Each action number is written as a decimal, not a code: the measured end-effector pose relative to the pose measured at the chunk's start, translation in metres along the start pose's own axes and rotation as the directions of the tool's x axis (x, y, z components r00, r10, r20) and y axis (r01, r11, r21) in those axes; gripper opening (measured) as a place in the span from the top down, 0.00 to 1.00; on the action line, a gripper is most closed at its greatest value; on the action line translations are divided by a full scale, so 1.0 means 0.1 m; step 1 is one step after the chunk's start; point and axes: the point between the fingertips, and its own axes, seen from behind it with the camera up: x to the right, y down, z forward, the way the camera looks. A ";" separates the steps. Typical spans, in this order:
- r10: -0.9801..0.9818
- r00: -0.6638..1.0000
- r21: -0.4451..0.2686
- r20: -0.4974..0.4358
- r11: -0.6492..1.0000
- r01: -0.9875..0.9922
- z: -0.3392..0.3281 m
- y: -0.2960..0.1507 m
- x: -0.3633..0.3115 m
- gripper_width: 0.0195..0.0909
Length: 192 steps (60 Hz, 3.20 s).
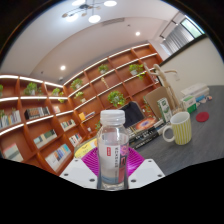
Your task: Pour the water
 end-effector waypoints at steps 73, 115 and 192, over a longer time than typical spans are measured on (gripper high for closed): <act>0.970 0.018 0.083 0.243 -0.002 -0.997 0.77 -1.26 1.34 0.78; -0.330 0.660 -0.015 -0.675 0.900 0.435 0.05 -2.18 3.60 0.77; -0.435 0.794 -0.132 -0.424 0.897 0.421 -1.16 -1.54 2.54 0.03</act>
